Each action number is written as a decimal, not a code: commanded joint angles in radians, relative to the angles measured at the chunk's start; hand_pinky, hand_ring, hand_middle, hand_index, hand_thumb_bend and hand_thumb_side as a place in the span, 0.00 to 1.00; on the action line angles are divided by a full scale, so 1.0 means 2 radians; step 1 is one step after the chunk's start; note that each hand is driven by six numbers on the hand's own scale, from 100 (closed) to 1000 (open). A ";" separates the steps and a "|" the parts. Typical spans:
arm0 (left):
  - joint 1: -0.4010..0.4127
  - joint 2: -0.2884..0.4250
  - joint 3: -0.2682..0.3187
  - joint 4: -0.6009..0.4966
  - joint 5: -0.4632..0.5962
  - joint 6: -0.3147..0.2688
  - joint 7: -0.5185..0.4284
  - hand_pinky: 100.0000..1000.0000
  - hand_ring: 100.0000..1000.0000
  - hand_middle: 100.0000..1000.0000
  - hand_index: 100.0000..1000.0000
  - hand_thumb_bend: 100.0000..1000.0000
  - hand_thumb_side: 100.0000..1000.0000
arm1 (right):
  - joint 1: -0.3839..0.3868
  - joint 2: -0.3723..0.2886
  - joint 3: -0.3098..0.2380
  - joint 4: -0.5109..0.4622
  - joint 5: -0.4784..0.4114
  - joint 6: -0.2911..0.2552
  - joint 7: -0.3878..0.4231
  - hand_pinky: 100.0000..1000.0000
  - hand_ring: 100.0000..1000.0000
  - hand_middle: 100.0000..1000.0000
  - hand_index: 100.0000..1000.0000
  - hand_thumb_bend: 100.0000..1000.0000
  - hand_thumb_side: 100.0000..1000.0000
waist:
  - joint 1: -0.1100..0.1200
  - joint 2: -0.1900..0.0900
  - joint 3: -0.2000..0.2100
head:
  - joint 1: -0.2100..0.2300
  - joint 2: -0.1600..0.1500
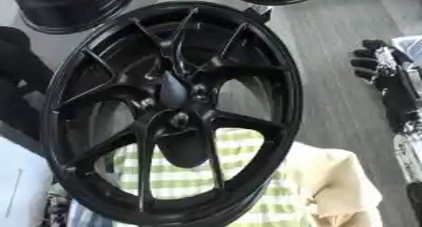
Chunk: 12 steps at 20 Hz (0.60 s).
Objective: Pull the pin out of the wheel hub.
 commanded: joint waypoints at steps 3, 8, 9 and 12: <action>0.049 -0.009 0.035 0.019 0.032 -0.003 0.030 0.84 0.77 0.66 0.50 0.00 0.02 | -0.002 -0.008 -0.006 -0.010 0.003 -0.001 -0.003 0.81 0.77 0.71 0.81 0.00 0.77 | -0.004 -0.005 0.004 | -0.001 -0.009; 0.085 -0.039 0.037 0.025 0.047 -0.016 0.027 0.84 0.78 0.68 0.61 0.00 0.21 | -0.002 -0.007 -0.006 -0.009 0.003 -0.001 -0.003 0.81 0.77 0.71 0.81 0.00 0.77 | -0.007 -0.005 0.005 | 0.000 -0.011; 0.091 -0.045 0.037 0.025 0.051 -0.019 0.025 0.84 0.78 0.69 0.62 0.00 0.25 | -0.003 -0.006 -0.005 -0.009 0.003 -0.001 -0.002 0.81 0.77 0.71 0.81 0.00 0.77 | -0.008 -0.005 0.005 | 0.000 -0.011; 0.104 -0.059 0.037 0.025 0.056 -0.026 0.019 0.86 0.81 0.74 0.77 0.11 0.56 | -0.004 -0.005 -0.006 -0.008 0.002 -0.001 -0.002 0.81 0.77 0.71 0.81 0.00 0.77 | -0.008 -0.004 0.004 | -0.002 -0.012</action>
